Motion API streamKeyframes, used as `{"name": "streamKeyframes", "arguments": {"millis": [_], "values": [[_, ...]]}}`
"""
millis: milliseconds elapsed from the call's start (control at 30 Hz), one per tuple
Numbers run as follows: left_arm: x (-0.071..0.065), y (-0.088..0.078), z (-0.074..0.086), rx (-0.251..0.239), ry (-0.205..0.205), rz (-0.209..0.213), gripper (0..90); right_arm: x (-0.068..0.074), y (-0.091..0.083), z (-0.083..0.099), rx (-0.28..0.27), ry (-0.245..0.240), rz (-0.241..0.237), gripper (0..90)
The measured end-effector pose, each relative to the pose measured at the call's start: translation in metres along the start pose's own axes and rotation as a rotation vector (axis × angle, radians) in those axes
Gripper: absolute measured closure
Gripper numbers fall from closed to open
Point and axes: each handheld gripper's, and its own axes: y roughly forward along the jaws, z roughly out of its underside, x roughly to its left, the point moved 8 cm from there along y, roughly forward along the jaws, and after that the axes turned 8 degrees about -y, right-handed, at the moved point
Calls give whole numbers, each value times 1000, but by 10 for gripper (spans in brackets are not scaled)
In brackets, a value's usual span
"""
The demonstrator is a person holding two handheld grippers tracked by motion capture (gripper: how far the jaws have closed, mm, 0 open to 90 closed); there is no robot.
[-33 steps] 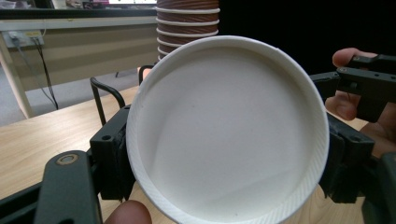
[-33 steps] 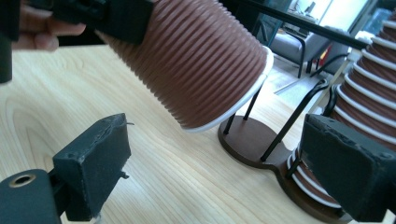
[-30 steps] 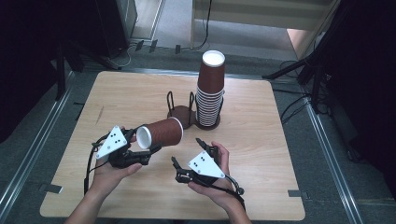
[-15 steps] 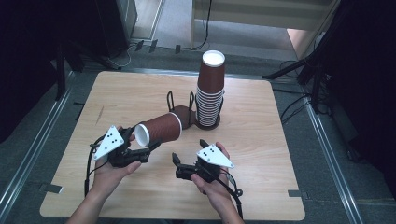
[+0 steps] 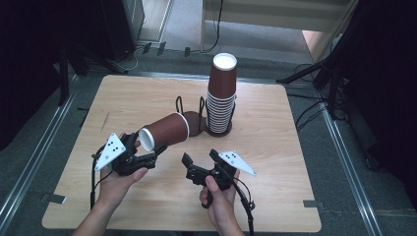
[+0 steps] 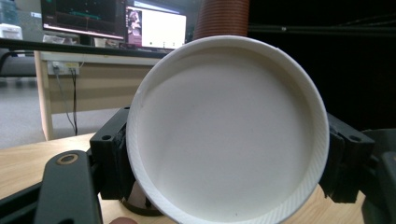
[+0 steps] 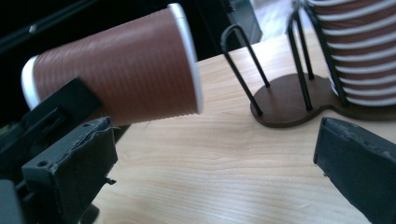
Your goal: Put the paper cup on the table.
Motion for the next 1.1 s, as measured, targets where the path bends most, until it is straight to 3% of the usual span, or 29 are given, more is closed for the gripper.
{"name": "streamKeyframes", "arguments": {"millis": [267,433,600,800,933,1100], "values": [[-4,1,2,-3,-1,11,224,2,1,-5,-12,199,-28,0],[-6,3,4,-5,-8,22,224,5,3,-8,-22,361,-32,0],[-10,5,7,-2,-1,30,224,11,6,-7,-13,565,-79,0],[-15,7,12,10,1,45,224,15,12,-7,-29,657,-69,0],[-18,8,15,11,11,46,224,12,15,-6,-36,785,-82,0],[-20,9,17,14,16,51,224,12,19,-7,-47,867,-102,0]]}}
